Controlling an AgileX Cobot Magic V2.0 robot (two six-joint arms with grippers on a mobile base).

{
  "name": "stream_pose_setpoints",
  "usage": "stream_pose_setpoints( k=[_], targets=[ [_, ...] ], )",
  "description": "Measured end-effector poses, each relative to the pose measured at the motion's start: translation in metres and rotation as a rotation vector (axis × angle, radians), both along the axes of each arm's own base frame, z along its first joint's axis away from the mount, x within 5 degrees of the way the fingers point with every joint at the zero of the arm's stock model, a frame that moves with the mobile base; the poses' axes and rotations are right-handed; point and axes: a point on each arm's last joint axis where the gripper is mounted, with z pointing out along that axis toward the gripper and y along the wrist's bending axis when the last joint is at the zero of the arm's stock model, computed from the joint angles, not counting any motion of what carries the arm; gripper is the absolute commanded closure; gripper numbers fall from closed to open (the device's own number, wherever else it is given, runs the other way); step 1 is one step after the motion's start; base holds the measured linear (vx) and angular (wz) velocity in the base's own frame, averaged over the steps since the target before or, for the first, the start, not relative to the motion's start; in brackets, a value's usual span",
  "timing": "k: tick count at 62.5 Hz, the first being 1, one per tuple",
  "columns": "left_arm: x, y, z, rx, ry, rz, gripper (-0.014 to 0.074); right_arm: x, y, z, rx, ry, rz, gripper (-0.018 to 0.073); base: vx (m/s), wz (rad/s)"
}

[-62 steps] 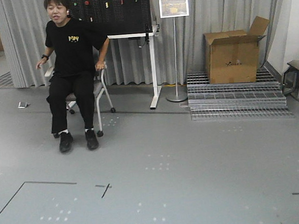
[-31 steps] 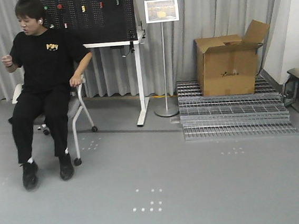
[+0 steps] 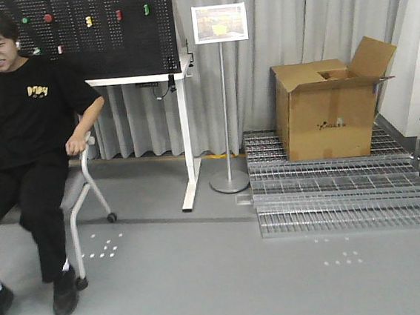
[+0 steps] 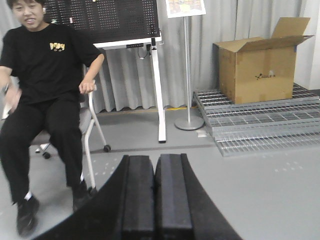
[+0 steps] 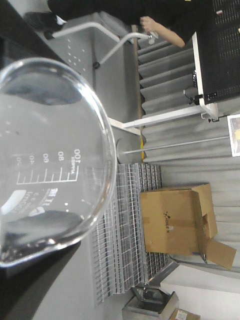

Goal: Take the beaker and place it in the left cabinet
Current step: 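Turn and drive the base to the open white cabinet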

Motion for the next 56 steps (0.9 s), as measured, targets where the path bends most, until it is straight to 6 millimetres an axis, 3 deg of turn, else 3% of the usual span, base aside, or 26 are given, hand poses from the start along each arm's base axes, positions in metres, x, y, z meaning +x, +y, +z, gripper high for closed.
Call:
stream_pose_setpoints(
  k=[56],
  targets=[
    [0.0, 0.0, 0.0, 0.0, 0.0, 0.0, 0.0604, 0.0, 0.0, 0.0, 0.0, 0.0, 0.0, 0.0565, 0.71, -0.25]
  ],
)
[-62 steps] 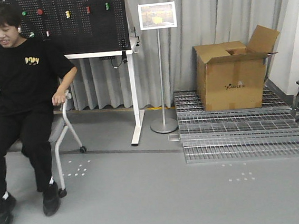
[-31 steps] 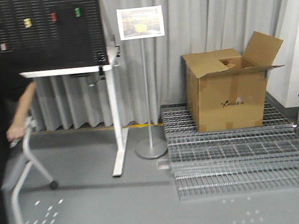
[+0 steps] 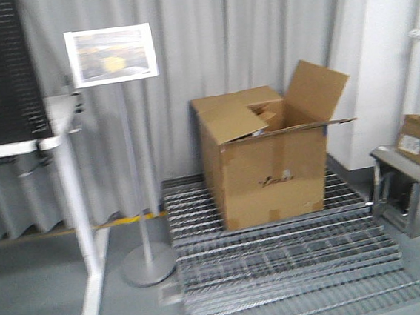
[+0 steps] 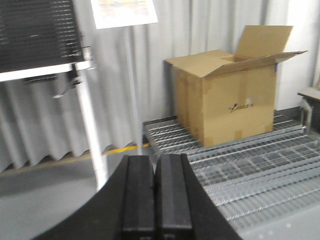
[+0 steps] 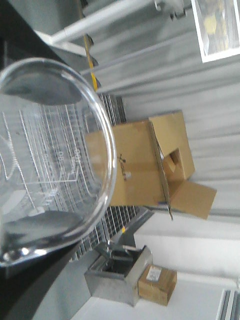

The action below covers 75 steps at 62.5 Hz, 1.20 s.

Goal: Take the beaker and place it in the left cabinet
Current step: 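Turn and drive the base to the open white cabinet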

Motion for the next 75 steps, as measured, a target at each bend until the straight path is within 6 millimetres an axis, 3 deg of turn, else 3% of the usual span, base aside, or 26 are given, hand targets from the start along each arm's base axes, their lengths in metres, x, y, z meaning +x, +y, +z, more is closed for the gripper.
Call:
stream_pose_setpoints(
  k=[24, 75],
  targets=[
    [0.0, 0.0, 0.0, 0.0, 0.0, 0.0, 0.0604, 0.0014, 0.0003, -0.0007, -0.001, 0.005, 0.0, 0.0565, 0.59, -0.53],
    [0.0, 0.0, 0.0, 0.0, 0.0, 0.0, 0.0604, 0.0014, 0.0003, -0.0009, -0.001, 0.006, 0.0, 0.0565, 0.45, -0.78]
  ],
)
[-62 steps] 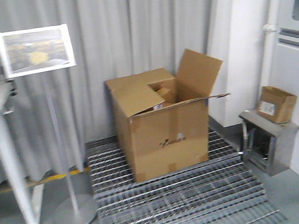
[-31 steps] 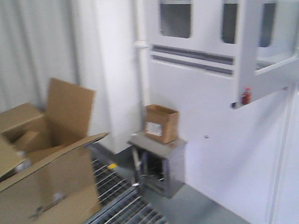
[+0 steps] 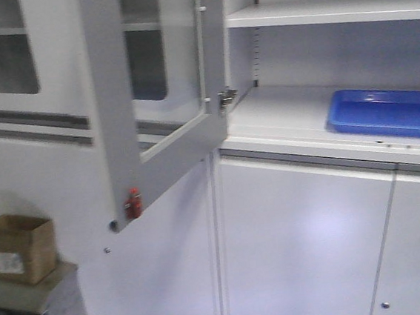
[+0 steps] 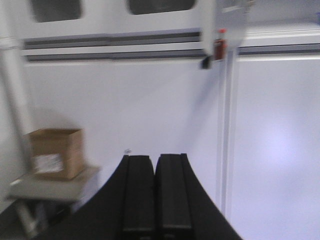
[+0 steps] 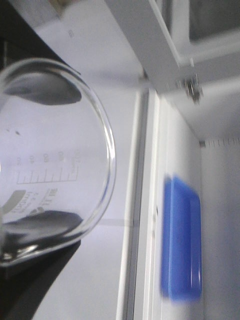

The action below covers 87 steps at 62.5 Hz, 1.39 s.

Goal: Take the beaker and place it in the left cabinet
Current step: 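Turn and drive the base to the open white cabinet, then extend the right gripper with the beaker over the blue tray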

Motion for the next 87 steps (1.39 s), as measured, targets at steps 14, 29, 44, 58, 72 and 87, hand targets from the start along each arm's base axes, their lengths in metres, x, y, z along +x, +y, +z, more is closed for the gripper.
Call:
stream_pose_setpoints(
  k=[14, 29, 44, 58, 72, 87],
  targets=[
    [0.0, 0.0, 0.0, 0.0, 0.0, 0.0, 0.0604, 0.0, 0.0, 0.0, 0.0, 0.0, 0.0, 0.0565, 0.35, -0.94],
    [0.0, 0.0, 0.0, 0.0, 0.0, 0.0, 0.0604, 0.0, -0.0001, -0.0002, 0.0, 0.002, -0.001, 0.0565, 0.34, -0.66],
    [0.0, 0.0, 0.0, 0.0, 0.0, 0.0, 0.0604, 0.0, -0.0001, -0.0002, 0.0, 0.002, -0.001, 0.0565, 0.34, -0.2],
    [0.0, 0.0, 0.0, 0.0, 0.0, 0.0, 0.0604, 0.0, -0.0001, -0.0002, 0.0, 0.002, -0.001, 0.0565, 0.38, 0.04],
    [0.0, 0.0, 0.0, 0.0, 0.0, 0.0, 0.0604, 0.0, -0.0001, -0.0002, 0.0, 0.002, -0.001, 0.0565, 0.39, 0.09],
    [0.0, 0.0, 0.0, 0.0, 0.0, 0.0, 0.0604, 0.0, -0.0001, -0.0002, 0.0, 0.002, -0.001, 0.0565, 0.37, 0.05]
  ],
)
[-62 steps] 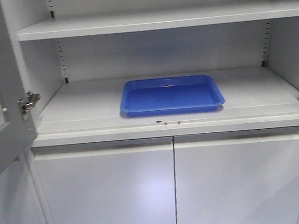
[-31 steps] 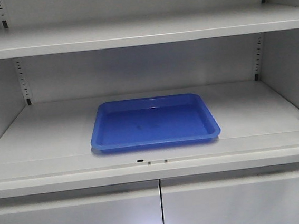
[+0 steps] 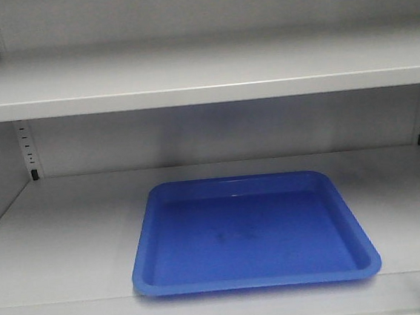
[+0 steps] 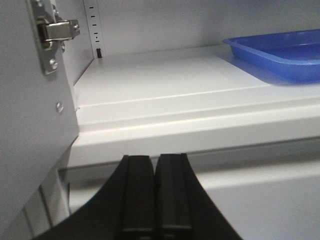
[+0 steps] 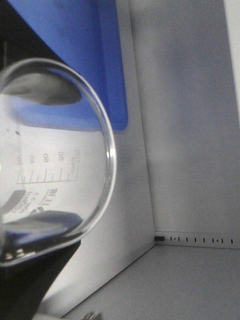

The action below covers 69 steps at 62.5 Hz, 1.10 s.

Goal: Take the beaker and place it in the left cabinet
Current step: 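Extend the right gripper with the beaker over the blue tray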

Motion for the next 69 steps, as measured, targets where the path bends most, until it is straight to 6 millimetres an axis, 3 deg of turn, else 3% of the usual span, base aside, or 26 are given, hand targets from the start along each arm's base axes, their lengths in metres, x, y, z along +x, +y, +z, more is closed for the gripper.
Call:
stream_pose_setpoints(
  k=[22, 69],
  targets=[
    [0.0, 0.0, 0.0, 0.0, 0.0, 0.0, 0.0604, 0.0024, 0.0005, -0.0012, -0.002, 0.009, 0.0, 0.0565, 0.21, -0.04],
    [0.0, 0.0, 0.0, 0.0, 0.0, 0.0, 0.0604, 0.0029, 0.0006, -0.0014, -0.002, 0.011, 0.0, 0.0565, 0.01, -0.01]
  ],
)
